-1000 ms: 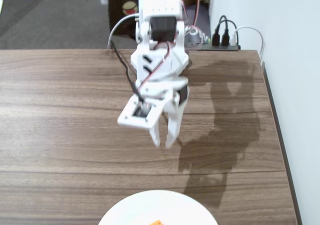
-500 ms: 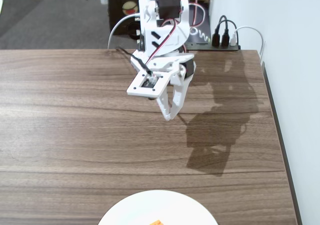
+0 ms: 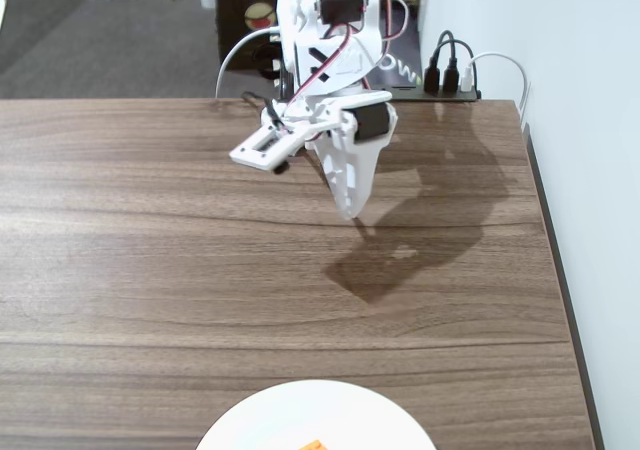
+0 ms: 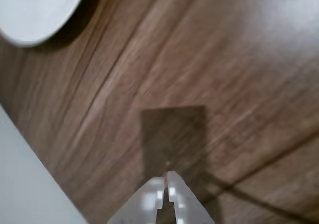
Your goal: Grasp a lego block and put it on the plate.
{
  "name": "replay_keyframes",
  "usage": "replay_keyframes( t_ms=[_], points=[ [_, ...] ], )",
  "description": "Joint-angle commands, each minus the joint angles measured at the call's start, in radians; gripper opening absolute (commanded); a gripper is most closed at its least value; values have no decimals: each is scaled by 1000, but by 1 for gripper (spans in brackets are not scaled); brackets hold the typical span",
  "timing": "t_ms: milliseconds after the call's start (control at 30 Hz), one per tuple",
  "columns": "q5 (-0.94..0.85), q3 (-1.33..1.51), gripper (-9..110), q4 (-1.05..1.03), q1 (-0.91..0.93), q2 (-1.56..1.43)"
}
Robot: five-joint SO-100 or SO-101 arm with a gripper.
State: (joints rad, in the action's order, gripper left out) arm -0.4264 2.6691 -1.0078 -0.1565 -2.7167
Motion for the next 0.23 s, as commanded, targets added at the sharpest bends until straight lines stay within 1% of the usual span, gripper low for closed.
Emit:
replay_keyframes(
  t_ms=[0,100,200],
  points=[
    [106,6,1,-28,25,-61],
    [192,23,1,-78,51,-123],
    [235,74,1,-104,78,-207]
  ],
)
